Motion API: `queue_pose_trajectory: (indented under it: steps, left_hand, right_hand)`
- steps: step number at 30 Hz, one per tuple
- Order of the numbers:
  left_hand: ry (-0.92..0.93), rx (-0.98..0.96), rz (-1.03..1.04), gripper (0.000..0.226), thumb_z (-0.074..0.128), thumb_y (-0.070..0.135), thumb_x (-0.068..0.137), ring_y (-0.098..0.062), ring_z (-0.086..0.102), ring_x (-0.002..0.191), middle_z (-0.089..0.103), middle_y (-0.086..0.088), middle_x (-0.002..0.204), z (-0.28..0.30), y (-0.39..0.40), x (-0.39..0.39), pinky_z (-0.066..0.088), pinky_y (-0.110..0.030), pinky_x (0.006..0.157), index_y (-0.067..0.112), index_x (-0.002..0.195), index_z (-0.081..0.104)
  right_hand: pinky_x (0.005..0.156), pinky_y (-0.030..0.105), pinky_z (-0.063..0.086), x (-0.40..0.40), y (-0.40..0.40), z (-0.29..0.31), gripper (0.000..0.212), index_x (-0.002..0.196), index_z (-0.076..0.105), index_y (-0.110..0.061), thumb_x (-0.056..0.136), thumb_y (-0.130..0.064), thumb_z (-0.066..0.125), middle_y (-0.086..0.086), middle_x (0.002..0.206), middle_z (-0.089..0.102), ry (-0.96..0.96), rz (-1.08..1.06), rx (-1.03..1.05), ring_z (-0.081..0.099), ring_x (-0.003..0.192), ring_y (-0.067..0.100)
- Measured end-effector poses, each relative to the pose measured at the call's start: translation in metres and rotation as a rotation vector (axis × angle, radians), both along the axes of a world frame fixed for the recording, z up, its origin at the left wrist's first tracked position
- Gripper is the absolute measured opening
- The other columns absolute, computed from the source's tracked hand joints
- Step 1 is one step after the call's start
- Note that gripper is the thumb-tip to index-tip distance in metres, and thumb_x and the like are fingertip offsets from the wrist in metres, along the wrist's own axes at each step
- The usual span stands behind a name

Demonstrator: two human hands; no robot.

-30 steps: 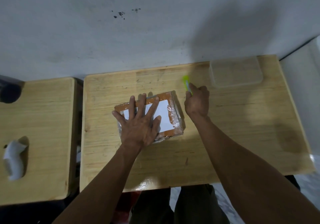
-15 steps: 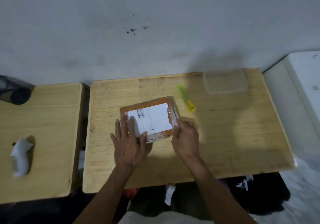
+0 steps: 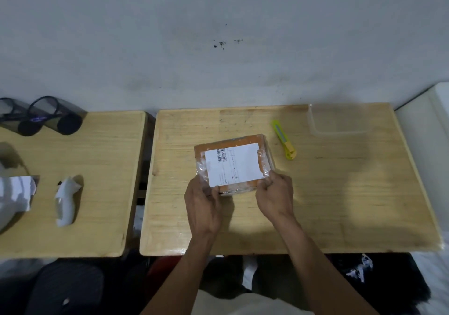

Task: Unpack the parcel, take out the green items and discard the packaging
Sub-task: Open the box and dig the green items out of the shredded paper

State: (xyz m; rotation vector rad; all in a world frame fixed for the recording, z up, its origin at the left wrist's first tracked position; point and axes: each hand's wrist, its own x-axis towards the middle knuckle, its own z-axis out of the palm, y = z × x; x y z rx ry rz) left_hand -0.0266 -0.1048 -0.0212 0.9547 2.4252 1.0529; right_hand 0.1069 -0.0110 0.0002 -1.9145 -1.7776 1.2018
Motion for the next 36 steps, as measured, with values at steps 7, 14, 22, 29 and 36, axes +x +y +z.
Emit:
queue_pose_trajectory:
  steps: [7,14,22,29,36]
  left_hand:
    - [-0.19,-0.014,0.12,0.014,0.063,0.022,0.094,-0.011,0.061,0.089,0.065,0.008,0.097,0.006,-0.002,0.003,0.053,-0.034,0.076,0.022,0.107,0.057]
    - [-0.324,-0.013,0.21,0.043,0.071,0.022,0.091,-0.011,0.059,0.105,0.064,0.005,0.113,0.012,-0.002,-0.001,0.055,-0.033,0.091,0.014,0.131,0.056]
    - [-0.414,0.004,0.295,0.034,0.065,0.029,0.096,0.009,0.06,0.091,0.069,0.002,0.115,0.017,-0.001,-0.003,0.044,-0.003,0.069,0.014,0.126,0.062]
    - [-0.397,0.042,0.321,0.037,0.061,0.04,0.097,-0.011,0.056,0.115,0.063,0.004,0.125,0.019,0.004,-0.005,0.045,-0.023,0.089,0.016,0.126,0.062]
    - [-0.426,0.049,0.33,0.03,0.06,0.032,0.1,-0.012,0.062,0.102,0.069,0.002,0.112,0.023,0.008,-0.008,0.045,-0.014,0.078,0.015,0.124,0.064]
  right_hand:
    - [0.049,0.025,0.025,0.009,0.01,0.003,0.023,0.067,0.045,-0.006,0.089,-0.012,0.045,0.008,0.077,0.042,0.037,-0.078,-0.088,0.035,0.063,0.014]
    - [0.069,0.04,0.054,0.012,0.015,0.016,0.018,0.096,0.068,0.001,0.091,-0.01,0.055,0.022,0.098,0.067,0.21,-0.226,-0.233,0.065,0.079,0.029]
    - [0.052,0.026,0.032,0.019,0.011,0.013,0.016,0.086,0.067,-0.008,0.093,-0.017,0.056,-0.003,0.064,0.046,0.377,-0.289,-0.276,0.035,0.053,0.011]
    - [0.059,0.021,0.048,0.02,0.004,0.023,0.011,0.1,0.067,-0.02,0.095,-0.019,0.057,-0.001,0.086,0.067,0.43,-0.302,-0.201,0.058,0.068,0.009]
    - [0.068,0.022,0.047,0.022,0.004,0.015,0.022,0.114,0.066,-0.017,0.093,-0.023,0.062,0.0,0.102,0.07,0.459,-0.354,-0.191,0.059,0.078,0.006]
